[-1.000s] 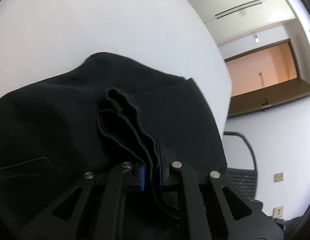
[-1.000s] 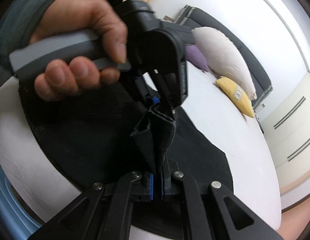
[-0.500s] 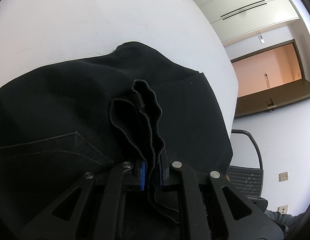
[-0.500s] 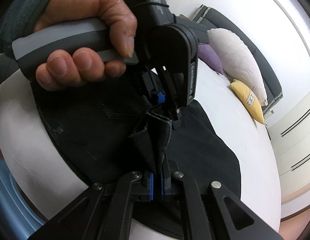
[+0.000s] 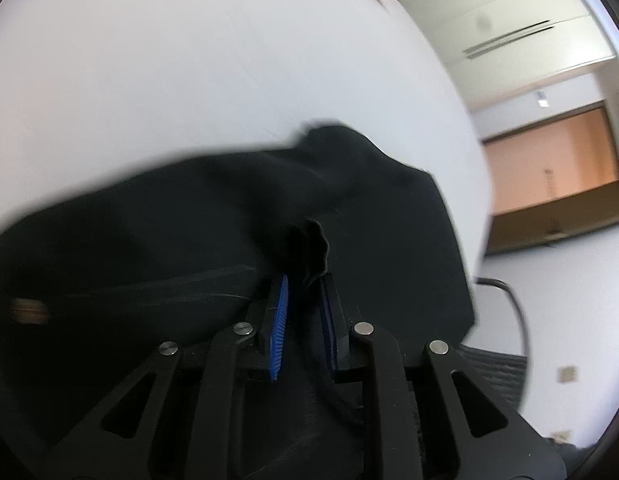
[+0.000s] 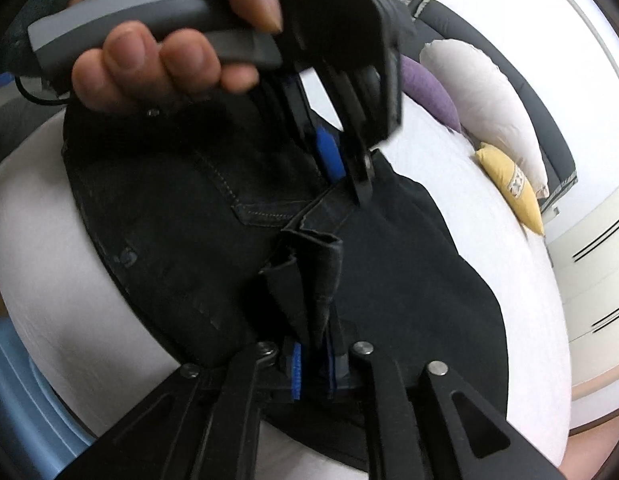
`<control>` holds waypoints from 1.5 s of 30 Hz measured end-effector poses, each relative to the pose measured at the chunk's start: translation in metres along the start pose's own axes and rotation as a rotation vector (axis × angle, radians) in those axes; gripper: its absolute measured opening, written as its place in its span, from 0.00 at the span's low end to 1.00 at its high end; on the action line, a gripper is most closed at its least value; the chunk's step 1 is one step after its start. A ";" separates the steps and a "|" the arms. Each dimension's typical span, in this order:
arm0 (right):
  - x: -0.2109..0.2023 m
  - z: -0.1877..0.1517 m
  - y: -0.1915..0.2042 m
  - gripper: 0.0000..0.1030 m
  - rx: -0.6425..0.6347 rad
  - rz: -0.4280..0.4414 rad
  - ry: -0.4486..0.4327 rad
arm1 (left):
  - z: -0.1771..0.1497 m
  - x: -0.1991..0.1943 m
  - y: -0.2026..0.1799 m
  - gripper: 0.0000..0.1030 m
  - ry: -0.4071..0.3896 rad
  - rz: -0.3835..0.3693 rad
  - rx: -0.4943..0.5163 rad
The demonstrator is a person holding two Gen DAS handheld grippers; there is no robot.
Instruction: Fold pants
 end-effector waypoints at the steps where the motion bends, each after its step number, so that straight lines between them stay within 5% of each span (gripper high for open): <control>1: -0.002 -0.001 -0.003 0.19 0.017 0.019 0.005 | 0.002 -0.008 0.005 0.15 -0.015 0.059 0.001; 3: -0.007 -0.004 -0.009 0.31 0.055 0.082 0.014 | 0.005 -0.024 0.012 0.15 -0.063 0.123 -0.023; 6: -0.024 -0.012 -0.035 0.48 0.177 0.266 0.017 | 0.005 -0.038 -0.010 0.15 -0.119 0.066 0.014; 9: -0.022 -0.032 -0.100 0.48 0.447 0.458 0.041 | -0.003 -0.032 -0.058 0.15 -0.151 -0.073 0.096; 12: 0.000 -0.055 -0.176 0.49 0.691 0.622 0.057 | -0.016 -0.011 -0.081 0.15 -0.094 -0.180 0.148; 17: 0.067 -0.082 -0.257 0.51 0.957 0.853 0.101 | -0.056 0.041 -0.072 0.15 0.028 -0.140 0.118; 21: 0.124 -0.093 -0.270 0.53 1.069 0.963 0.154 | -0.078 0.045 -0.058 0.15 0.019 -0.151 0.099; 23: 0.145 -0.102 -0.259 0.53 1.072 0.977 0.210 | -0.081 0.043 -0.055 0.15 0.000 -0.164 0.091; 26: 0.139 -0.114 -0.261 0.53 1.101 1.027 0.156 | -0.082 0.041 -0.050 0.15 -0.018 -0.189 0.079; 37: 0.024 -0.172 -0.203 0.55 0.986 1.076 0.215 | -0.072 0.025 -0.017 0.15 -0.073 -0.225 0.049; 39: 0.007 -0.185 -0.206 0.63 0.998 1.044 0.220 | -0.092 0.008 -0.025 0.15 -0.096 -0.205 0.049; 44: -0.031 -0.173 -0.226 0.64 1.074 1.007 0.066 | -0.111 -0.049 -0.028 0.16 -0.213 -0.162 0.030; 45: -0.035 -0.161 -0.226 0.64 1.084 1.013 0.022 | -0.116 -0.063 -0.026 0.27 -0.242 -0.161 0.021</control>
Point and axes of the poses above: each gripper's, at about its wrist camera, not at the fingertips, and x roughly the way its jaws point, y to its left, z to its top, the point moved 6 cm from there along x, roughly the way its jaws point, and after that the axes turned 7 degrees about -z, right-handed, at the moved point
